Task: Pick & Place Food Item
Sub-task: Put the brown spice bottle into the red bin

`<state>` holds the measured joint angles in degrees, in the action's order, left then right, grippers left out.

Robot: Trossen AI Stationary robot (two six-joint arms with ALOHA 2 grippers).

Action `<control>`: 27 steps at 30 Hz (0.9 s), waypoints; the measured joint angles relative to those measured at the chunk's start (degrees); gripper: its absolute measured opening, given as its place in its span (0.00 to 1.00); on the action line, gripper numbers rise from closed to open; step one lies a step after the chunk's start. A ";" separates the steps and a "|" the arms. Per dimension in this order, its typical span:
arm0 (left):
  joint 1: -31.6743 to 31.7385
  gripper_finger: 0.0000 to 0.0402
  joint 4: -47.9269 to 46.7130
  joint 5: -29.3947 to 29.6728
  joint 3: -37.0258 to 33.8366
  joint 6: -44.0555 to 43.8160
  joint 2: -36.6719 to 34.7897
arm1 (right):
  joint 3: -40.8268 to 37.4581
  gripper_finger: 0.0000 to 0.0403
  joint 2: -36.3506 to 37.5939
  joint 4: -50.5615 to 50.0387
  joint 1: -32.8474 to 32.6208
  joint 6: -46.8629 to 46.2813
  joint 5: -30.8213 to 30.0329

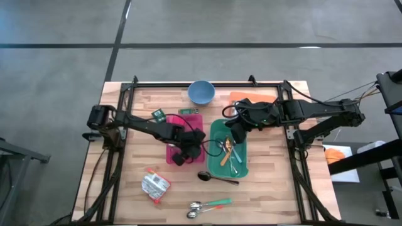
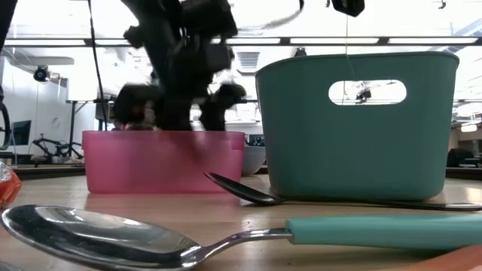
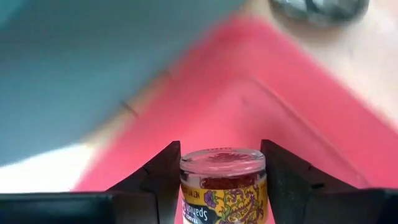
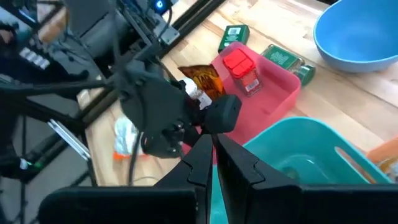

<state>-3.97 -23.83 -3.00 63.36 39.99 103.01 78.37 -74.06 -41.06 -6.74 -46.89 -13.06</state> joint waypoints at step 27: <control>1.38 0.44 3.86 15.61 1.57 -13.32 -24.10 | 0.00 0.05 -7.13 19.79 0.60 -12.00 -6.41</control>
<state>-2.59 -19.98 12.61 64.93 26.67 78.91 78.37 -81.19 -21.27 -6.14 -58.89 -19.47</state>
